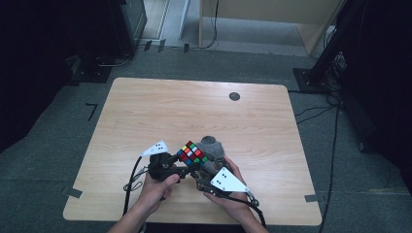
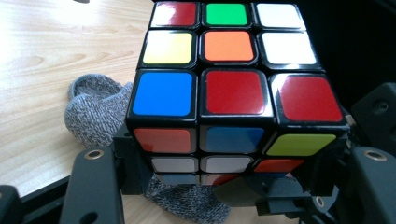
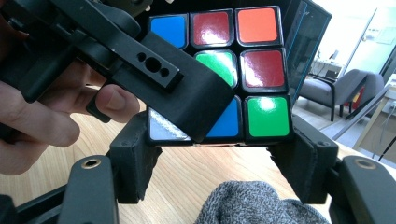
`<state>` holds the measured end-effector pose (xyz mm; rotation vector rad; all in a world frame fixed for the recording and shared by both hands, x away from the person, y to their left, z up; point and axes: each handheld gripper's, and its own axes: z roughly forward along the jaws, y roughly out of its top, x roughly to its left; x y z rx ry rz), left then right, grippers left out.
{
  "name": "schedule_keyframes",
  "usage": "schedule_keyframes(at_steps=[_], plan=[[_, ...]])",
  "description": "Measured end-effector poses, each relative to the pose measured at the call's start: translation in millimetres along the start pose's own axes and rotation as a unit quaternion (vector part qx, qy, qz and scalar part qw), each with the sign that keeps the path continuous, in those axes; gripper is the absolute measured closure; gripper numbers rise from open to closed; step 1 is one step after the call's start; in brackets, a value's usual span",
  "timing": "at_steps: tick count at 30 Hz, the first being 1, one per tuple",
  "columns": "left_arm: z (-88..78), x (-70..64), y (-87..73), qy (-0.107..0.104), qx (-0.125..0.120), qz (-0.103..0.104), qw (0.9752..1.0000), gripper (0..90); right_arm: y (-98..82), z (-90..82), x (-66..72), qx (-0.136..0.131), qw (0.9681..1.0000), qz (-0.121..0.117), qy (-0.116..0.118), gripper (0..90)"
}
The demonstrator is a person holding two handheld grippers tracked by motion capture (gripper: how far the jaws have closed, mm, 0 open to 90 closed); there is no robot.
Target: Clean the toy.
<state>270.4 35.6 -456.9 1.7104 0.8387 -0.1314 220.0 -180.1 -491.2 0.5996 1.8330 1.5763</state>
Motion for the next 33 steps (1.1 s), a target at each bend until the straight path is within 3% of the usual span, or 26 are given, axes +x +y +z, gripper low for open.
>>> schedule_keyframes(at_steps=[4,10,13,14,15,19,22,27,30,31,33], plan=[[-3.3,1.6,2.4,0.009,-0.004,0.002,1.0000,27.6,-2.0,-1.5,-5.9,0.023,0.9997,0.005,-0.007,34.4],[-16.4,7.3,9.1,0.010,-0.030,0.008,0.9994,22.2,-4.2,-6.1,-20.0,0.037,0.9987,0.024,-0.027,34.5],[-22.9,10.9,10.9,0.028,-0.035,0.027,0.9986,19.6,-4.4,-9.0,-26.1,0.041,0.9983,0.028,-0.030,34.5],[-23.1,14.4,9.0,0.049,-0.023,0.054,0.9970,18.0,-4.8,-12.5,-31.7,0.049,0.9976,0.038,-0.033,34.5],[-23.1,14.4,9.0,0.049,-0.023,0.054,0.9970,17.1,-4.8,-12.5,-31.7,0.049,0.9976,0.038,-0.033,34.5],[-17.4,20.9,1.4,0.090,0.015,0.105,0.9903,16.1,-3.2,-19.4,-41.8,0.057,0.9962,0.058,-0.032,34.4],[-11.7,20.9,-4.4,0.113,0.034,0.145,0.9823,16.1,0.0,-23.7,-47.0,0.055,0.9953,0.075,-0.025,34.5],[-1.5,14.5,-15.1,0.142,0.061,0.212,0.9649,16.1,7.7,-26.5,-51.8,0.065,0.9909,0.118,-0.004,34.4],[3.3,10.7,-18.9,0.150,0.066,0.231,0.9592,16.1,11.1,-26.6,-49.9,0.066,0.9872,0.145,0.011,34.5],[5.0,9.0,-20.6,0.152,0.066,0.241,0.9562,16.1,12.5,-25.6,-48.1,0.071,0.9846,0.159,0.018,34.4],[5.4,8.3,-21.3,0.152,0.066,0.245,0.9552,15.9,12.8,-24.5,-46.9,0.073,0.9823,0.171,0.024,34.4]])
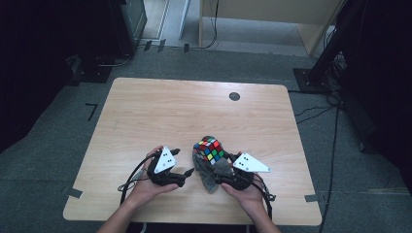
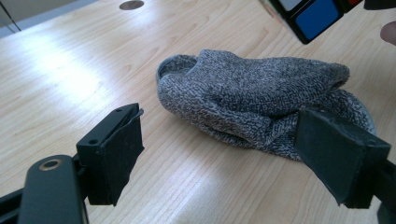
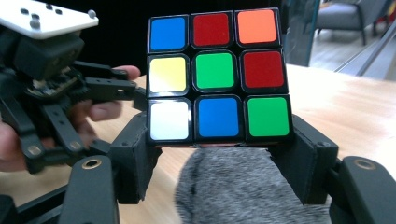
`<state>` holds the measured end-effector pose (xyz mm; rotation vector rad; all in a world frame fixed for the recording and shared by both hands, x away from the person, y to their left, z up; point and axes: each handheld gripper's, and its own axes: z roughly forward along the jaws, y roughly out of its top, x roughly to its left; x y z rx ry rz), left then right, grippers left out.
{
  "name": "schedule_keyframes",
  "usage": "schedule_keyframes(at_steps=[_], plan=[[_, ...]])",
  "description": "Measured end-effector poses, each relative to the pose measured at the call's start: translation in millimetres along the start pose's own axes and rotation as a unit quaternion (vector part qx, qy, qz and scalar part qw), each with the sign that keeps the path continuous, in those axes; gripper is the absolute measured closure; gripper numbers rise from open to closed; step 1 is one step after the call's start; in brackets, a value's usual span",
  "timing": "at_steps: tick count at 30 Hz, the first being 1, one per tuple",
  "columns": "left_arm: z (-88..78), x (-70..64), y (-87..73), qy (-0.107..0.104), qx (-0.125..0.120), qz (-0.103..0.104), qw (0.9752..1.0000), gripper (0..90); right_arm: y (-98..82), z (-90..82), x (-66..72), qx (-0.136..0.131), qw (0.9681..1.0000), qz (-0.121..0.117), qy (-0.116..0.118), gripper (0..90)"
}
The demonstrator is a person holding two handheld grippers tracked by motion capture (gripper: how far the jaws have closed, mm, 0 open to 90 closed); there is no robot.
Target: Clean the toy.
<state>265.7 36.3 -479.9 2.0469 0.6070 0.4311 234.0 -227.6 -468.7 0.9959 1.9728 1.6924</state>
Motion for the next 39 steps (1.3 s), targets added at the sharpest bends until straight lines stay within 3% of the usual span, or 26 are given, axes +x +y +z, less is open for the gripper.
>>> schedule_keyframes(at_steps=[8,11,17,20,32,36,39], plan=[[-2.2,-6.9,0.6,-0.010,-0.022,0.026,0.9994,16.0,1.5,1.5,2.4,0.012,0.9990,0.038,0.019,34.4],[-2.4,-11.0,0.5,-0.003,-0.026,0.046,0.9986,15.9,1.9,3.0,4.1,0.016,0.9984,0.046,0.028,34.4],[-3.2,-14.8,0.4,0.011,-0.038,0.062,0.9972,16.0,0.6,6.4,7.1,0.037,0.9959,0.069,0.044,34.4],[-3.9,-19.1,0.0,0.026,-0.042,0.093,0.9944,16.4,1.5,6.7,8.1,0.044,0.9939,0.084,0.057,34.4],[-5.9,-25.4,-1.3,0.042,-0.069,0.133,0.9878,17.7,-0.7,12.7,9.7,0.075,0.9872,0.113,0.085,34.3],[-5.5,-28.4,-3.4,0.053,-0.071,0.155,0.9840,24.4,-0.9,14.6,10.3,0.078,0.9824,0.134,0.103,34.3],[-6.6,-30.9,-3.6,0.057,-0.078,0.167,0.9812,28.8,-1.4,16.0,11.3,0.082,0.9812,0.137,0.108,34.3]])
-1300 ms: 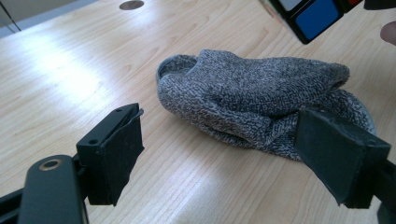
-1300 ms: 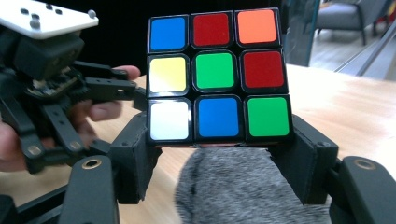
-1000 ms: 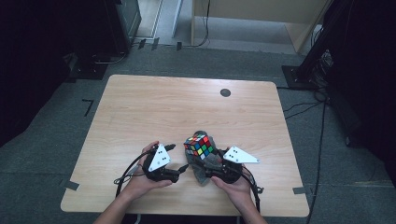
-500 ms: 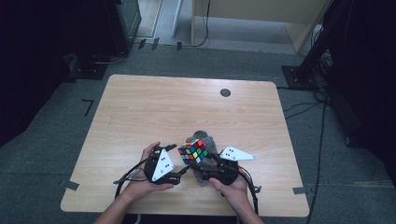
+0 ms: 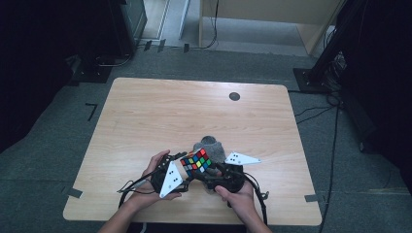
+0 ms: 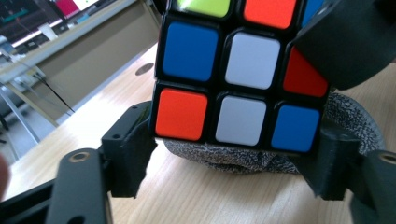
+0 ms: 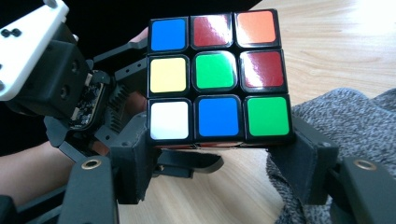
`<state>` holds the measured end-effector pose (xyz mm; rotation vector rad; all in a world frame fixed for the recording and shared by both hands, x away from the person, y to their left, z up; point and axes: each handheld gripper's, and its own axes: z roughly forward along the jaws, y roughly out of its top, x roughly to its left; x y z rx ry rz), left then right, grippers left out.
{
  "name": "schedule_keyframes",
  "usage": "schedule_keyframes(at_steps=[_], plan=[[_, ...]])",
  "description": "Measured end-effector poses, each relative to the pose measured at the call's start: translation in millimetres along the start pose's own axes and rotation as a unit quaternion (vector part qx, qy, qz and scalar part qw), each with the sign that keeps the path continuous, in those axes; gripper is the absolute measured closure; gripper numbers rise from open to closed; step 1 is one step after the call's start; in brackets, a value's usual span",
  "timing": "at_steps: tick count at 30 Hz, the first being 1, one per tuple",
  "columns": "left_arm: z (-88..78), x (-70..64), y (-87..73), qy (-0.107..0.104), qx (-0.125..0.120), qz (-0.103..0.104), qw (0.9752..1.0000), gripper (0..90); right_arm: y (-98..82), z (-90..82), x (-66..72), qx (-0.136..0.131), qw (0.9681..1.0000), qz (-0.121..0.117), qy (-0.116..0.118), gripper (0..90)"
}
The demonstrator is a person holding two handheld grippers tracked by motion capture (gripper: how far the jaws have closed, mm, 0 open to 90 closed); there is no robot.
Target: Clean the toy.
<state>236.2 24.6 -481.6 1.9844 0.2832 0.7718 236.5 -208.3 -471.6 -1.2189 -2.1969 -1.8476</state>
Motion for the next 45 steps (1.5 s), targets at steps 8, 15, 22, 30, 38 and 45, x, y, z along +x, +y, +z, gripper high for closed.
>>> schedule_keyframes(at_steps=[8,15,22,30,38,45], plan=[[-0.8,-2.5,-1.4,0.011,-0.009,0.012,0.9998,32.9,0.2,1.2,-10.0,0.004,0.9985,0.046,0.029,33.9],[0.7,-4.9,-0.7,0.007,-0.009,0.014,0.9998,29.9,0.9,1.3,-13.6,0.022,0.9963,0.070,0.044,34.2],[-1.0,-6.7,0.1,0.013,-0.016,0.025,0.9995,33.4,1.1,2.1,-14.6,0.021,0.9954,0.079,0.050,34.0],[-2.0,1.1,-1.2,0.020,-0.010,0.000,0.9998,33.9,4.0,-4.0,-20.6,0.004,0.9961,0.065,0.059,31.9],[-5.2,24.5,-9.0,0.016,0.005,-0.081,0.9965,34.0,3.7,-19.6,-38.0,-0.035,0.9978,-0.001,-0.057,27.8],[-3.8,35.7,-10.3,-0.015,0.022,-0.147,0.9888,34.0,-12.2,4.4,-30.2,0.000,0.9817,-0.117,-0.150,28.7]])
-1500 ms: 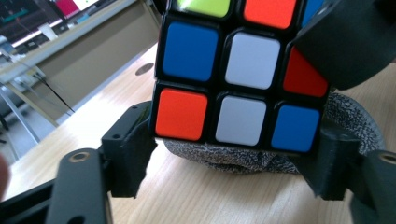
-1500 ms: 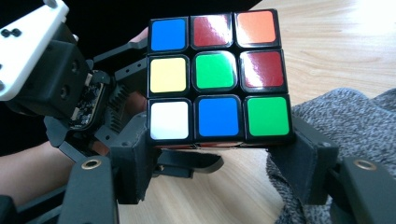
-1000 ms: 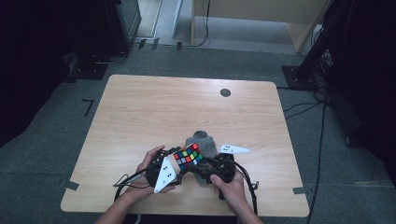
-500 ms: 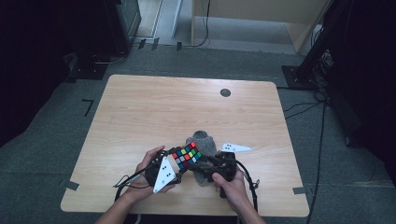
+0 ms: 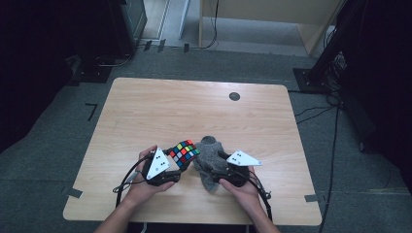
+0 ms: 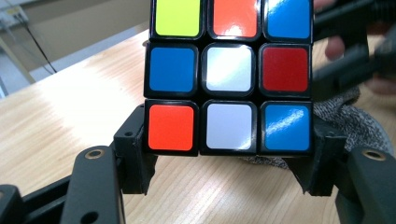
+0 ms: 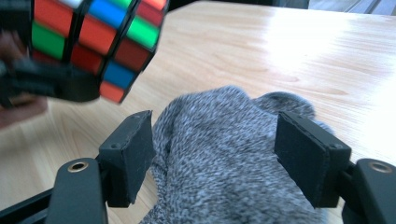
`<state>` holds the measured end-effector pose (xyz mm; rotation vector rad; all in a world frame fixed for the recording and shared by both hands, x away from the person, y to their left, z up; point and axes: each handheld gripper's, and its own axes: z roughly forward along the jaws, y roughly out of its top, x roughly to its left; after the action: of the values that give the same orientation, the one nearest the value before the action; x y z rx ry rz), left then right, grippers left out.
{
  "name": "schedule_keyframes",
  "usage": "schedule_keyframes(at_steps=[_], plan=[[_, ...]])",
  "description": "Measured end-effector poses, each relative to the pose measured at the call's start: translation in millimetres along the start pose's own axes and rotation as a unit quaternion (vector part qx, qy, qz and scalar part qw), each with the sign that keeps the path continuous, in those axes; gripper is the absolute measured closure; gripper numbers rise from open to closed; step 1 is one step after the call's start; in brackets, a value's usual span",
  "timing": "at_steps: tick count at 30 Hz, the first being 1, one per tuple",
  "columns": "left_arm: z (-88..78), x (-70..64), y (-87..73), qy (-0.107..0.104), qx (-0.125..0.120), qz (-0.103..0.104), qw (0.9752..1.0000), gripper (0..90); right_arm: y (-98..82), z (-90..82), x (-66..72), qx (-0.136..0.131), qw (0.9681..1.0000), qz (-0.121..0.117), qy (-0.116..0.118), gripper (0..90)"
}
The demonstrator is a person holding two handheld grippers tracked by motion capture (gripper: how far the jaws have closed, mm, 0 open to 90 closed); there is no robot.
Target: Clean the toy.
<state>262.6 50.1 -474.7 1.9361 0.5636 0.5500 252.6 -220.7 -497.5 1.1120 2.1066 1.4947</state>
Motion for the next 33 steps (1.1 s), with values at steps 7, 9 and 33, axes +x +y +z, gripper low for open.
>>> schedule_keyframes(at_steps=[7,9,33], plan=[[-1.7,10.7,0.7,-0.006,0.005,-0.047,0.9989,34.0,-12.4,21.3,12.4,0.090,0.9925,-0.079,-0.027,27.9],[-2.1,11.5,0.7,-0.008,0.005,-0.050,0.9987,34.0,-13.1,22.4,12.9,0.095,0.9915,-0.085,-0.030,27.8],[5.7,1.0,3.1,0.008,0.057,-0.024,0.9981,33.9,2.3,-10.7,-2.0,0.022,0.9955,-0.024,-0.089,71.8]])
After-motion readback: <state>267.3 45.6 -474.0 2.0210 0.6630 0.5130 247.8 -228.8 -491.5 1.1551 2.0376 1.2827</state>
